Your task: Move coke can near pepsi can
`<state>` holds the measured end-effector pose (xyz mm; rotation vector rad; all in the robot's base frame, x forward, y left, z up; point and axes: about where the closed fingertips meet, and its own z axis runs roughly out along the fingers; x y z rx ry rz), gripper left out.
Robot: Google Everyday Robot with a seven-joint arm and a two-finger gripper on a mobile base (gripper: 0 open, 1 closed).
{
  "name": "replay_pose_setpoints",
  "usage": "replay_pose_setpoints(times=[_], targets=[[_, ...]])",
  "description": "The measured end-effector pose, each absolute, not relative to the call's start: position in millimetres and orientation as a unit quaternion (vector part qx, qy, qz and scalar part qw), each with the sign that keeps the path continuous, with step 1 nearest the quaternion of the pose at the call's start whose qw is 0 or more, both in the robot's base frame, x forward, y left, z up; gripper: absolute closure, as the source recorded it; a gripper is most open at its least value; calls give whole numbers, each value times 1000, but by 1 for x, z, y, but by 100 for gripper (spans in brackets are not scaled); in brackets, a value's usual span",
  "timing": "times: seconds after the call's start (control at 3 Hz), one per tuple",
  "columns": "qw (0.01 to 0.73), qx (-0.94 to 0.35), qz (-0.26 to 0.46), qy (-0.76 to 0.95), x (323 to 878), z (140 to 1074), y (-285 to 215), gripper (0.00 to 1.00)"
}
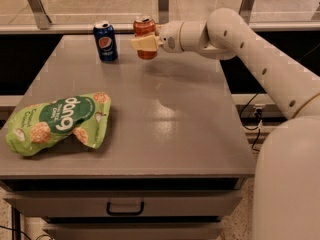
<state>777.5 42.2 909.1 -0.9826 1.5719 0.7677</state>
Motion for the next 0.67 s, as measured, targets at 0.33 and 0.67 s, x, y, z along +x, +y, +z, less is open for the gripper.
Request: replay_pose_setpoints(times=[0.33, 0.67], targets=[[547, -411, 321, 655, 789, 909, 66, 100], [553, -405, 325, 652, 790, 904, 86, 100]])
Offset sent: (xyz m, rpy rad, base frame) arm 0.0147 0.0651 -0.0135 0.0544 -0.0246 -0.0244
